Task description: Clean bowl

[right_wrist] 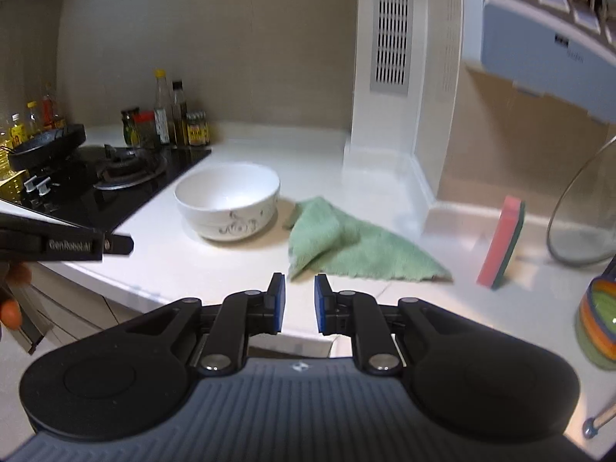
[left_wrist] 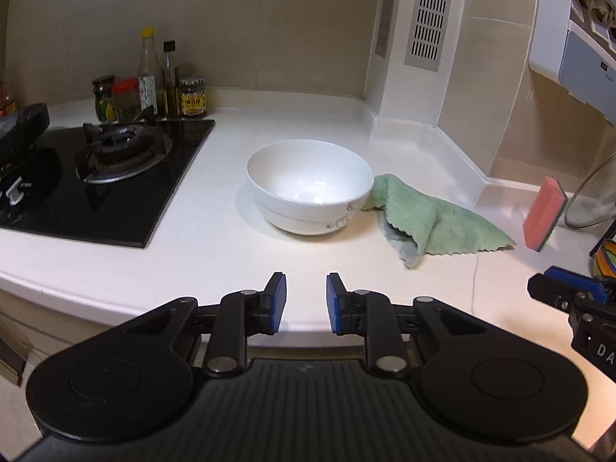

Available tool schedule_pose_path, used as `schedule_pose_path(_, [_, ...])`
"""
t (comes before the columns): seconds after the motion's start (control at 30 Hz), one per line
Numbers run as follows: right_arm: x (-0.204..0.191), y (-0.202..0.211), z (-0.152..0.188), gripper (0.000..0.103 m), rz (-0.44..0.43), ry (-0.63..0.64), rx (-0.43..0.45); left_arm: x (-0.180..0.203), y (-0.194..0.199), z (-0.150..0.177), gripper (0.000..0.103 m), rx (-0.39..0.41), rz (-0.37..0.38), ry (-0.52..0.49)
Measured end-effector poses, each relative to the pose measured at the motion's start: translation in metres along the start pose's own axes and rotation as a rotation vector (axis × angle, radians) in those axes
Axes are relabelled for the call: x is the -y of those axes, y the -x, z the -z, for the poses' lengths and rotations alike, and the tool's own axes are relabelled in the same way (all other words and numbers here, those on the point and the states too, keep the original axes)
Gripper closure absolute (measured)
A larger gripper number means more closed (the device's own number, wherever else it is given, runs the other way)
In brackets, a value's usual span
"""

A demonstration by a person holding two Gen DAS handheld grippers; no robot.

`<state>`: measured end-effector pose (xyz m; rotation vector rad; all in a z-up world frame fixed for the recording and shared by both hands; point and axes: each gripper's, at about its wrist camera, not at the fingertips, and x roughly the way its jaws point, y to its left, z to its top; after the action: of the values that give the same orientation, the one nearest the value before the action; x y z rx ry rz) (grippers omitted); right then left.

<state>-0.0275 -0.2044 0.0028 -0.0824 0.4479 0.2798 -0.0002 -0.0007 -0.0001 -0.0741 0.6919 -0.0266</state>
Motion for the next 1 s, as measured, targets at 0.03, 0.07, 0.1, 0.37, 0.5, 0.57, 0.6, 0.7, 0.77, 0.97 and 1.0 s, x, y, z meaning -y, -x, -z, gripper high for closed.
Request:
schedule_pose_path(0.03, [-0.001,0.000,0.000,0.090,-0.001,-0.006,-0.015,0.001,0.000,0.000,0.076,0.014,-0.007,-0.011])
schedule_pose_path(0.07, [-0.002,0.000,0.001,0.090,-0.002,-0.012,-0.030,0.002,0.000,0.001,0.076,0.027,-0.014,-0.022])
schedule_pose_path(0.1, [-0.003,0.000,0.001,0.090,-0.002,-0.018,-0.045,0.003,0.000,0.001,0.076,0.041,-0.022,-0.033])
schedule_pose_path(0.37, [0.004,-0.001,0.002,0.090,-0.024,-0.070,-0.135,0.004,0.017,0.010,0.076,0.033,-0.025,-0.026])
schedule_pose_path(0.5, [-0.003,0.002,0.012,0.090,-0.015,-0.019,-0.107,0.003,0.016,0.007,0.076,-0.010,-0.026,-0.022])
schedule_pose_path(0.57, [-0.003,0.002,0.012,0.090,-0.017,-0.018,-0.108,0.002,0.016,0.007,0.076,-0.016,-0.024,-0.021])
schedule_pose_path(0.6, [-0.004,0.001,0.011,0.090,-0.018,-0.014,-0.111,0.002,0.015,0.008,0.076,-0.016,-0.026,-0.022])
schedule_pose_path(0.7, [-0.006,0.000,0.009,0.090,-0.025,-0.005,-0.114,0.001,0.015,0.010,0.076,-0.014,-0.028,-0.022])
schedule_pose_path(0.77, [-0.007,-0.001,0.007,0.090,-0.028,0.000,-0.115,0.001,0.015,0.012,0.076,-0.010,-0.031,-0.022])
schedule_pose_path(0.97, [-0.007,-0.004,0.007,0.090,-0.033,0.001,-0.124,-0.001,0.014,0.013,0.076,-0.007,-0.026,-0.023])
schedule_pose_path(1.0, [-0.007,-0.003,0.007,0.090,-0.034,0.002,-0.124,-0.001,0.014,0.013,0.076,-0.008,-0.025,-0.023])
